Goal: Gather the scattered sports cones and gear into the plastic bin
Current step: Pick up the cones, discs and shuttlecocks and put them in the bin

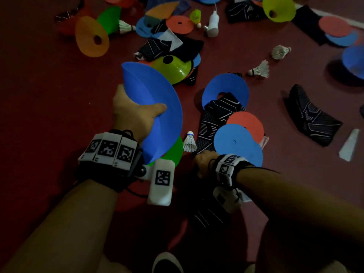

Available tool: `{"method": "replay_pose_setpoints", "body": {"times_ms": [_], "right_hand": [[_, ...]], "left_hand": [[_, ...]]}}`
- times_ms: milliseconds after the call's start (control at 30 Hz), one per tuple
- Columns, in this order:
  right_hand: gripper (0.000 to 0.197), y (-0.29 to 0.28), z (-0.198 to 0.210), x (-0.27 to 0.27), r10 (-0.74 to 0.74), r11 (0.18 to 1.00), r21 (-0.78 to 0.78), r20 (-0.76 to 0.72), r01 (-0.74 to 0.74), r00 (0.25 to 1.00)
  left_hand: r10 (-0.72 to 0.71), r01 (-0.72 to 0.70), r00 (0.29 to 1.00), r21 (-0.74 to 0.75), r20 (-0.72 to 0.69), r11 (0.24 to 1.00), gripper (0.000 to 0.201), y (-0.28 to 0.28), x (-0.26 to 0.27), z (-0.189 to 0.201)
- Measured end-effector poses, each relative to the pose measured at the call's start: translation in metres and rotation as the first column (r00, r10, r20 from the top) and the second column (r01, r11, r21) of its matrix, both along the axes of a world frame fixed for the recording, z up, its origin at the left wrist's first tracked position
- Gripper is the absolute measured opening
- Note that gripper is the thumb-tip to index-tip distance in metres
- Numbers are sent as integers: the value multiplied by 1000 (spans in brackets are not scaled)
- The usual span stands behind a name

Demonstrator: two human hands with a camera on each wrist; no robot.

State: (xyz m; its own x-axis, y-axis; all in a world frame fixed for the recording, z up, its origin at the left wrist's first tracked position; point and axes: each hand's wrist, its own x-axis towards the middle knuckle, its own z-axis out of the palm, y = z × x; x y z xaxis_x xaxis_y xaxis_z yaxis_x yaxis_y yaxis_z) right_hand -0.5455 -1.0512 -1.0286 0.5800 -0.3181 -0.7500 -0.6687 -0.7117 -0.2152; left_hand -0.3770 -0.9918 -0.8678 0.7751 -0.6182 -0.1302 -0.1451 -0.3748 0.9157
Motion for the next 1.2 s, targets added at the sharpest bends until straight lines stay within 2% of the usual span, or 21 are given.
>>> {"method": "replay_pose_setpoints", "body": {"times_ms": [67, 133, 233, 333, 367, 433, 500, 567, 633, 667, 733, 767, 800, 867, 900, 933, 967, 1033, 1067, 1133, 1200], "right_hand": [[38, 14, -1, 15, 103, 993, -62, 103, -97, 989], [30, 31, -9, 32, 216, 968, -158, 133, -195, 967], [39, 42, -25, 49, 362, 915, -207, 51, -345, 931], [43, 40, -35, 66, 382, 906, -196, -10, -376, 924], [42, 36, -36, 69, 357, 918, -177, -23, -356, 934], [38, 26, -37, 71, 305, 945, -150, 71, -292, 950], [32, 27, -33, 76, 262, 958, -188, 270, -216, 927], [35, 45, -31, 85, 131, 990, -109, 442, -92, 887], [50, 56, -35, 97, -54, 999, 29, 486, 45, 872], [59, 55, -55, 103, -113, 993, 79, 488, 85, 865], [60, 48, -60, 112, -262, 964, 170, 472, 204, 842], [54, 40, -63, 114, -356, 934, 196, 510, 298, 783], [46, 33, -66, 117, -486, 873, 286, 561, 394, 670], [21, 19, -16, 111, -720, 684, 490, 571, 540, 395], [14, 7, -15, 108, -773, 609, 490, 543, 623, 329], [14, -5, -15, 103, -779, 582, 420, 536, 696, 327], [20, -16, -15, 96, -767, 582, 320, 521, 748, 374], [28, -23, -28, 81, -718, 641, 47, 387, 766, 578], [40, -24, -36, 71, -702, 671, -27, 297, 741, 647], [75, -23, -50, 56, -653, 743, -81, 132, 664, 746], [92, -24, -58, 51, -577, 812, -85, 41, 578, 816]], "left_hand": [[7, -7, 1000, 6, 0, 1000, 67, 1, 0, 0], [5, -6, 1000, 21, 21, 1000, 67, 5, 1, 0], [-5, 3, 999, 46, 37, 999, 69, 12, 3, -1], [10, -13, 999, 66, 41, 998, 68, 21, 11, -1], [21, -24, 999, 65, 38, 998, 68, 24, 14, 0], [32, -34, 999, 63, 29, 997, 70, 29, 19, 4], [26, -27, 1000, 53, 17, 998, 72, 32, 21, 7], [22, -21, 1000, 35, -13, 999, 71, 32, 21, 9], [9, -9, 999, 22, -37, 1000, 69, 31, 21, 11], [1, -1, 999, 16, -45, 1000, 69, 30, 21, 12], [8, -8, 999, 11, -48, 1000, 70, 30, 24, 13], [18, -18, 999, 11, -49, 1000, 70, 30, 26, 13], [28, -28, 999, 15, -46, 1000, 72, 31, 27, 13], [47, -46, 998, 19, -34, 999, 73, 33, 30, 14], [63, -63, 998, 20, -28, 998, 74, 34, 32, 13], [76, -75, 997, 20, -21, 997, 75, 34, 34, 13], [84, -84, 996, 26, -23, 996, 75, 34, 35, 14], [84, -83, 996, 31, -26, 996, 77, 33, 36, 16], [80, -80, 996, 25, -25, 997, 79, 33, 37, 17], [76, -76, 997, 10, -32, 997, 80, 31, 37, 18], [72, -72, 997, -10, -33, 997, 78, 29, 35, 20]]}}
